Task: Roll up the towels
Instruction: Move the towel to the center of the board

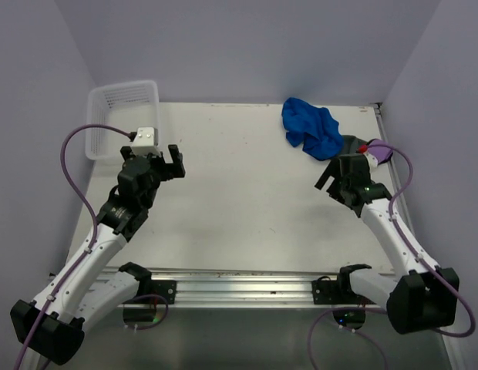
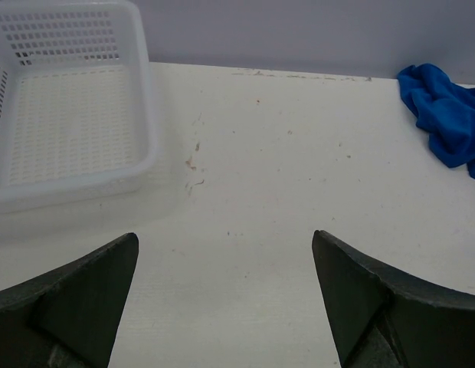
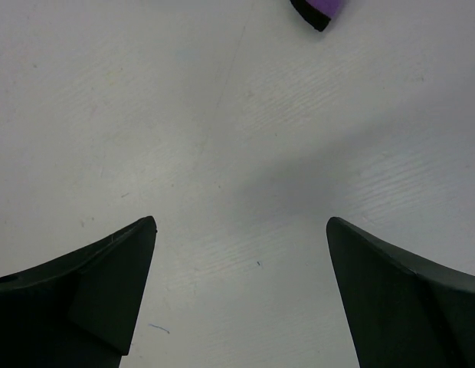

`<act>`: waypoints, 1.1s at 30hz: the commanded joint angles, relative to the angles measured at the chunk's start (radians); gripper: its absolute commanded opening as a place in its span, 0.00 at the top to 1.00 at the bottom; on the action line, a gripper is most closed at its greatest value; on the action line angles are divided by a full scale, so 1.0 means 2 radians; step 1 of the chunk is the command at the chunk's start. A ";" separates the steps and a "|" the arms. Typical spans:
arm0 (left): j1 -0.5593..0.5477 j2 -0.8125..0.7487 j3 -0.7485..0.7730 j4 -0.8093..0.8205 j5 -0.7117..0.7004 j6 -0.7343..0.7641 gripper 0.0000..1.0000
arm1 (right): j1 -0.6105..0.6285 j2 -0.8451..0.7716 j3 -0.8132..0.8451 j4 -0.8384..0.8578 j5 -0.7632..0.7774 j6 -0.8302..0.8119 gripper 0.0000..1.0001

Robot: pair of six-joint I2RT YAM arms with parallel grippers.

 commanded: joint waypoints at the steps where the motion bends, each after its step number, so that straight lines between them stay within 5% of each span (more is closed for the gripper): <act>1: -0.001 -0.007 0.023 -0.001 0.009 0.003 0.00 | -0.006 0.067 0.060 0.047 0.020 0.020 0.03; 17: -0.001 -0.016 0.022 0.000 0.028 0.000 0.00 | -0.071 0.357 0.253 0.082 -0.040 0.040 0.19; 27: -0.001 -0.013 0.024 0.000 0.047 -0.002 0.00 | -0.072 0.429 0.327 0.079 -0.034 0.023 0.23; 33: -0.001 -0.010 0.024 0.001 0.054 -0.001 0.00 | -0.072 0.458 0.347 0.077 -0.036 0.030 0.42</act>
